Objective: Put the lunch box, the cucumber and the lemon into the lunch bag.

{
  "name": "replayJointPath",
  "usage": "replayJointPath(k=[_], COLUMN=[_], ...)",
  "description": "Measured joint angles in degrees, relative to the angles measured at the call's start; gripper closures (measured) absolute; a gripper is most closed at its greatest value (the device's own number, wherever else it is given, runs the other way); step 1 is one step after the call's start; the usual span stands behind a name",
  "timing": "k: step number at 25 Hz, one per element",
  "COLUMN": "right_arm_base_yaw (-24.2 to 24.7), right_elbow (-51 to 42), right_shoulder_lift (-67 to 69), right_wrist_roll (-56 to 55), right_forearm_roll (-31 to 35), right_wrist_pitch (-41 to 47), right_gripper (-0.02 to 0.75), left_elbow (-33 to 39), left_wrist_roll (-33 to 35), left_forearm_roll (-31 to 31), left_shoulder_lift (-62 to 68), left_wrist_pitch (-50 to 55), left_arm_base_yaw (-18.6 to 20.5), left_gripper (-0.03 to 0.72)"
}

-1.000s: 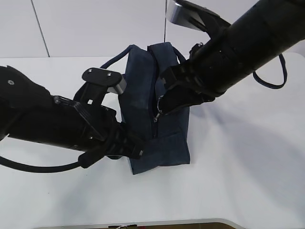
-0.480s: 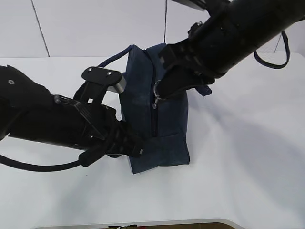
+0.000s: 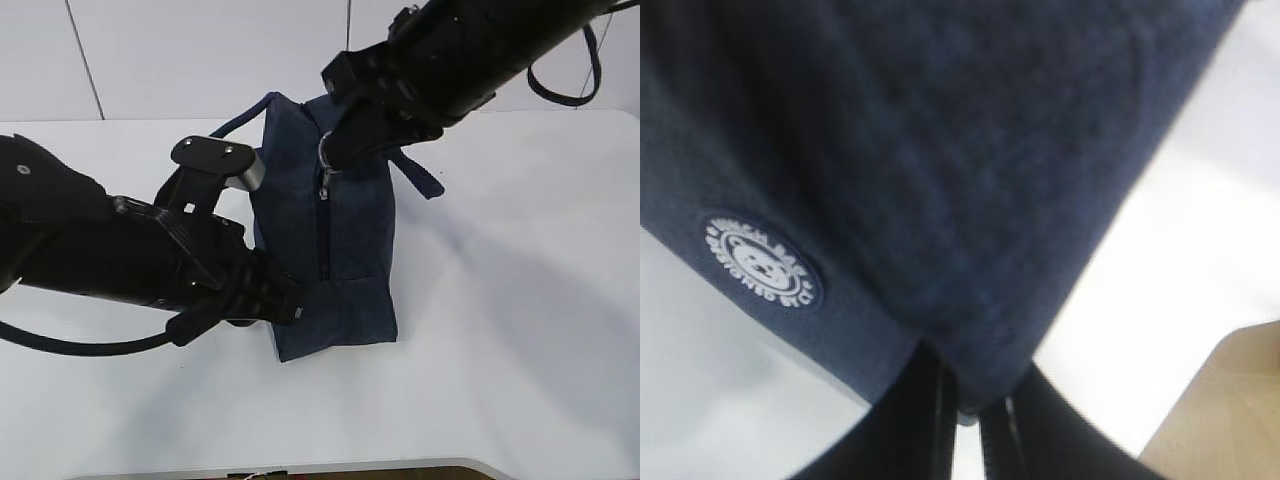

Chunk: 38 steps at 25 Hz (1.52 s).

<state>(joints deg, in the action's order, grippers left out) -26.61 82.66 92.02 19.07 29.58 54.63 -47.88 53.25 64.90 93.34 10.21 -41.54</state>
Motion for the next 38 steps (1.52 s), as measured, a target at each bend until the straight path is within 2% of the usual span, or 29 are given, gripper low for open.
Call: replayJointPath(k=[8, 15, 23, 29, 38], right_arm_base_yaw=[0.3, 4.5, 5.4, 5.7, 8.8], right_elbow=[5.3, 7.5, 9.0, 17.6, 34.2], right_shoulder_lift=[4.4, 5.0, 6.0, 11.8, 24.0], right_wrist_roll=[-1.1, -3.1, -3.3, -3.3, -3.8], right_forearm_roll=[-1.1, -0.9, -0.5, -1.1, -1.2], right_wrist_pitch=[0.1, 0.5, -0.7, -0.6, 4.0], right_gripper=[0.733, 0.733, 0.733, 0.733, 0.733], left_elbow=[0.0, 0.0, 1.3, 1.4, 1.4], left_wrist_roll=[0.0, 0.1, 0.2, 0.2, 0.2], left_forearm_roll=[0.0, 0.1, 0.1, 0.1, 0.1], left_shoulder_lift=[0.0, 0.0, 0.0, 0.0, 0.0], left_wrist_pitch=[-0.3, -0.6, -0.6, -0.6, -0.3], left_arm_base_yaw=[0.0, 0.0, 0.0, 0.0, 0.0], left_gripper=[0.688, 0.688, 0.688, 0.688, 0.688])
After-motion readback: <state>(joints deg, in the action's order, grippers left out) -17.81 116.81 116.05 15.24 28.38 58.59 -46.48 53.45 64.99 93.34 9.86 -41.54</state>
